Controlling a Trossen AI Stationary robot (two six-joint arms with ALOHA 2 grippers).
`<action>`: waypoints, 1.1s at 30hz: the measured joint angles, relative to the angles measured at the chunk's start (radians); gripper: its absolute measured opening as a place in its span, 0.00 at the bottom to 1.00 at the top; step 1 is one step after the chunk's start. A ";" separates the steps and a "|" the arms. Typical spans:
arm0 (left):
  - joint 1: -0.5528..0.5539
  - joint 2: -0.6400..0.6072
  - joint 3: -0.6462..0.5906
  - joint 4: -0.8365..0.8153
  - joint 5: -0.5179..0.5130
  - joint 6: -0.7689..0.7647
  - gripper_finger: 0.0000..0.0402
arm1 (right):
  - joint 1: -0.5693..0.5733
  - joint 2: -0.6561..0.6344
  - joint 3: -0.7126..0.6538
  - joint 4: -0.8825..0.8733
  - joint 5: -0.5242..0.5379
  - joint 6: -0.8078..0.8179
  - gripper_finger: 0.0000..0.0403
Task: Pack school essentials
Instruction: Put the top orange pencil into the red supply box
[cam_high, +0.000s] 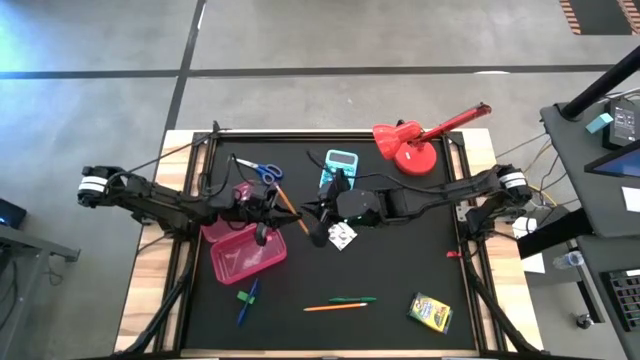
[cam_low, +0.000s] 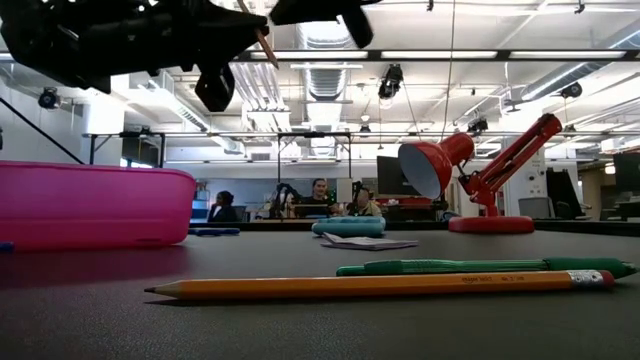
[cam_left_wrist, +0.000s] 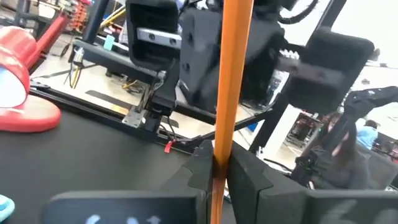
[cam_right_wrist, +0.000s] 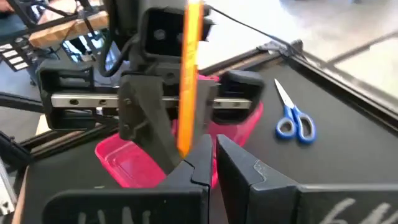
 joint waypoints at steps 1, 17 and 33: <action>0.000 0.000 0.000 -0.002 0.002 0.000 0.03 | 0.000 -0.011 0.000 -0.026 -0.001 0.020 0.03; -0.001 -0.080 -0.001 -0.516 0.381 -0.329 0.03 | 0.058 -0.072 0.000 -0.542 -0.349 0.300 0.03; 0.000 -0.479 0.061 -1.392 0.314 -0.305 0.03 | 0.119 -0.034 0.000 -0.542 -0.404 0.349 0.03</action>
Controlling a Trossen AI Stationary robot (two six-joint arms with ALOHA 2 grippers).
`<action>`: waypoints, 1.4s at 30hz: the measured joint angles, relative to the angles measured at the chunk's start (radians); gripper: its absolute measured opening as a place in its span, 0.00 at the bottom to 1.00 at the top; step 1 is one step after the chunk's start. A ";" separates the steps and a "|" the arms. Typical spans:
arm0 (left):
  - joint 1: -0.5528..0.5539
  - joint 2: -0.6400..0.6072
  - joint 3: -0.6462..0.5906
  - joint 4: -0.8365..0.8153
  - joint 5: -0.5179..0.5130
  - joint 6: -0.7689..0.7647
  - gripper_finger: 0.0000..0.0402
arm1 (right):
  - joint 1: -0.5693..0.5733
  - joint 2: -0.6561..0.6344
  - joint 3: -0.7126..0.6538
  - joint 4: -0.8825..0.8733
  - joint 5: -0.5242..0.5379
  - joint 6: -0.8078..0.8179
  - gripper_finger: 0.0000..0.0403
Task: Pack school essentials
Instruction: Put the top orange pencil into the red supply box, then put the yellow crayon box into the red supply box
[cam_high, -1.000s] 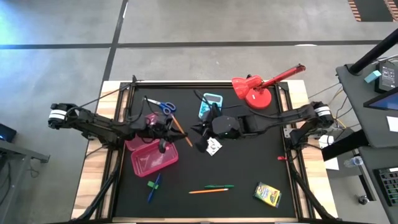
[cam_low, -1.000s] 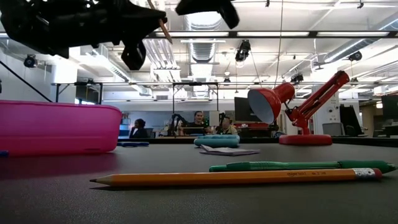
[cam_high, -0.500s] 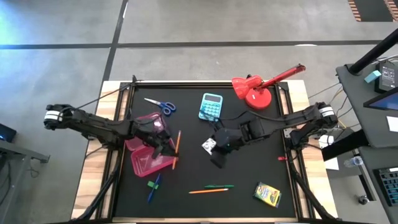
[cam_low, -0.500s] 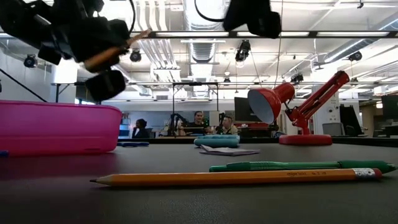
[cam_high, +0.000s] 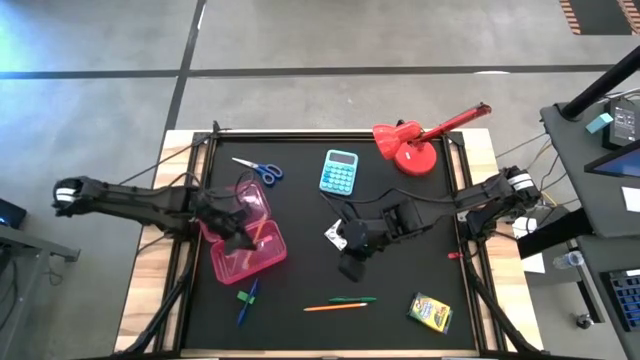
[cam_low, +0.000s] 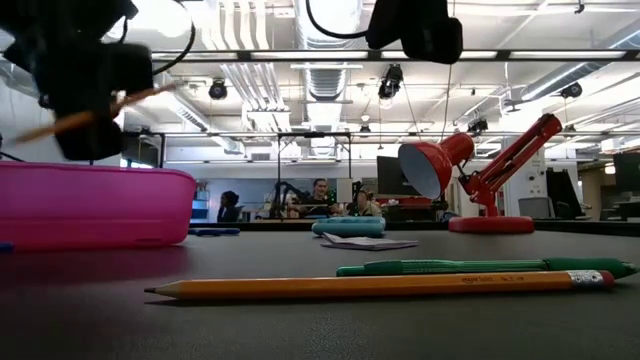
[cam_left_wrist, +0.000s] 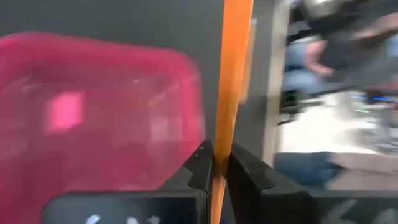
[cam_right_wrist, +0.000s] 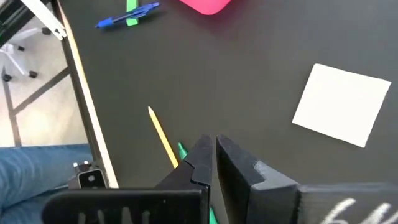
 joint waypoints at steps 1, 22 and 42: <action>0.000 -0.006 0.010 -0.051 -0.027 0.013 0.03 | 0.000 0.000 0.000 0.002 0.000 -0.004 0.04; -0.002 0.209 0.016 -0.188 -0.061 0.054 0.12 | -0.007 0.027 -0.001 -0.084 0.048 0.098 0.34; -0.002 0.082 0.174 -0.088 -0.041 0.016 0.28 | 0.223 0.025 -0.002 -0.405 -0.065 0.440 0.53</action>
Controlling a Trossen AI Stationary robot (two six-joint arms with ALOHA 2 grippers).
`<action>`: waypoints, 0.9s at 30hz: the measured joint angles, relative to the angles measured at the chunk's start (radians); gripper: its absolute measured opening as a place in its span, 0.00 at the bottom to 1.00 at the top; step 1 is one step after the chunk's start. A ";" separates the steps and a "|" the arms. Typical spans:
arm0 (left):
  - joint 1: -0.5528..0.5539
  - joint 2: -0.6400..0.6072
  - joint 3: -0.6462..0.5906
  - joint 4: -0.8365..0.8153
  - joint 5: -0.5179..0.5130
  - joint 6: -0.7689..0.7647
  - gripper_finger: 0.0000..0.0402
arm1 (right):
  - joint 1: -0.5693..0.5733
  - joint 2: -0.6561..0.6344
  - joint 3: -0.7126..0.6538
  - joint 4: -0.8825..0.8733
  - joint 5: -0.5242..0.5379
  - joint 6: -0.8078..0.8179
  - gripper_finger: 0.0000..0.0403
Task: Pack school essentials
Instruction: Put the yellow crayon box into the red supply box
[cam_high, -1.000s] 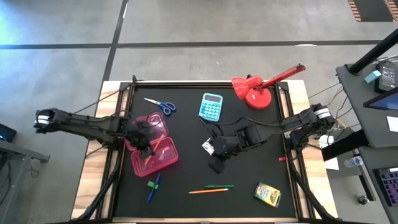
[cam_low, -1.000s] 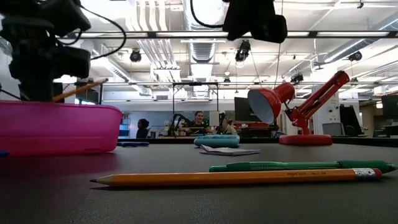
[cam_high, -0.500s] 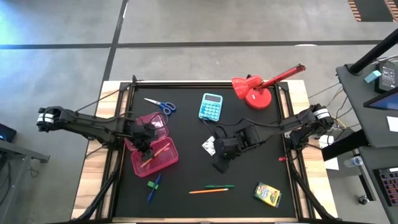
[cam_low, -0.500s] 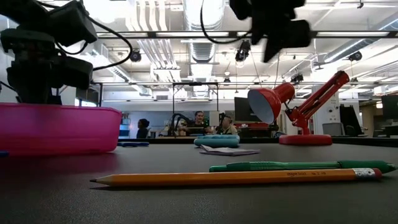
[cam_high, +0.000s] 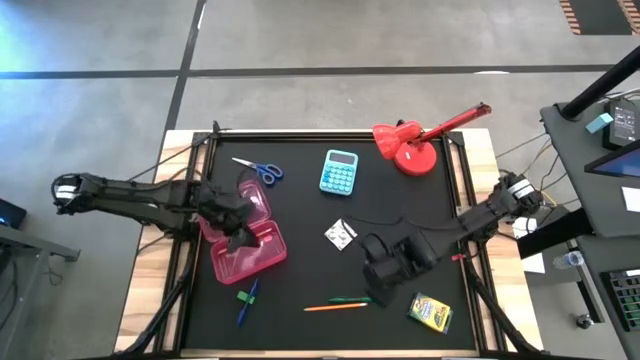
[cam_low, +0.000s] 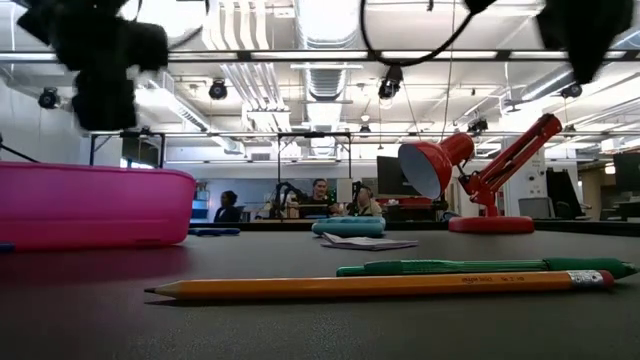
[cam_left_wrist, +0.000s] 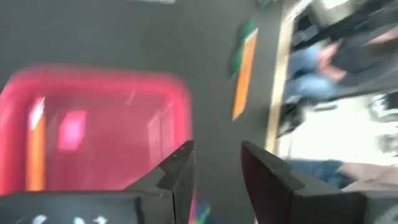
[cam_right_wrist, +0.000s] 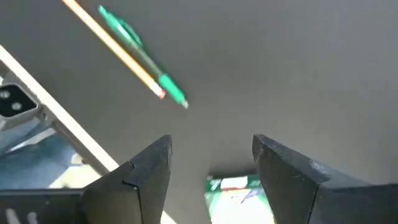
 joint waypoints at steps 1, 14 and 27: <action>0.000 -0.004 0.010 0.041 0.000 0.000 0.28 | 0.019 0.000 -0.003 0.001 0.000 0.030 0.53; -0.003 0.043 0.124 0.426 -0.002 -0.001 0.28 | 0.244 0.001 -0.079 -0.018 -0.052 0.397 0.53; -0.008 0.182 0.147 0.424 -0.002 0.000 0.28 | 0.394 0.001 -0.152 0.086 -0.237 0.588 0.68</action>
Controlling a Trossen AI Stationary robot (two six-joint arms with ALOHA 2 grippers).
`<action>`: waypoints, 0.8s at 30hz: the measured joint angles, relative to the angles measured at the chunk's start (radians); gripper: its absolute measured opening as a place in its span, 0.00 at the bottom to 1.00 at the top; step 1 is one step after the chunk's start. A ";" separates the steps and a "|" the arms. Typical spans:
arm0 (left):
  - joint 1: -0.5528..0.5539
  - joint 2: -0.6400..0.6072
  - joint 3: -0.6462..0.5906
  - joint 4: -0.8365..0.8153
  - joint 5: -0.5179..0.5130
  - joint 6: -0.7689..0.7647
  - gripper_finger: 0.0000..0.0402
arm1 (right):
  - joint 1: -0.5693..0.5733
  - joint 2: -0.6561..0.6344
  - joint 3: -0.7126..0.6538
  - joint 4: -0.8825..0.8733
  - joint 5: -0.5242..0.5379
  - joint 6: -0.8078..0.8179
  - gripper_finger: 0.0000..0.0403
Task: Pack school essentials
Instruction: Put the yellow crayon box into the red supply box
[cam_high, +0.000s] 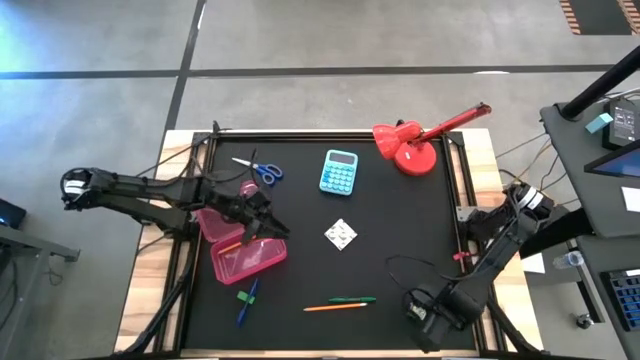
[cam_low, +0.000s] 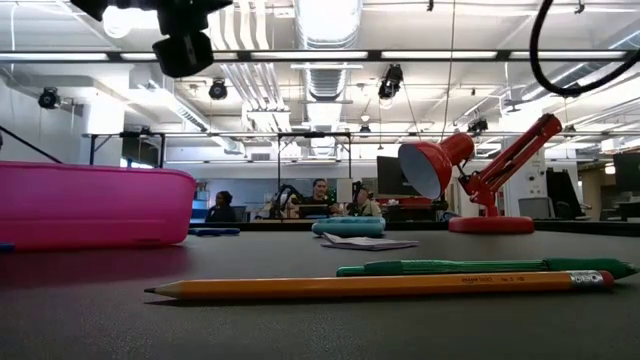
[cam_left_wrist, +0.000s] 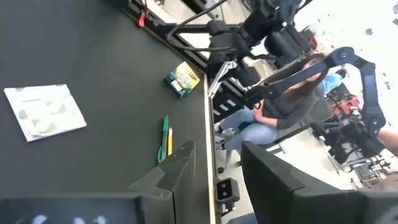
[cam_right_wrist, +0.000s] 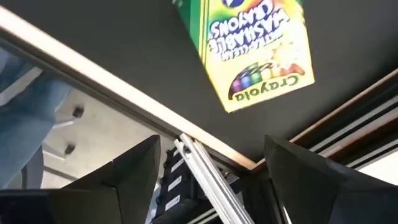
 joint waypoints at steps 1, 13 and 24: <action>0.000 0.008 0.000 0.002 0.000 0.000 0.28 | 0.004 0.000 -0.006 0.006 0.000 0.007 0.68; -0.002 0.019 0.001 0.121 0.003 -0.026 0.28 | 0.052 0.000 -0.179 0.214 -0.048 0.162 0.64; -0.002 0.003 0.002 0.184 0.002 -0.052 0.28 | 0.038 0.001 -0.326 0.319 -0.022 0.136 0.63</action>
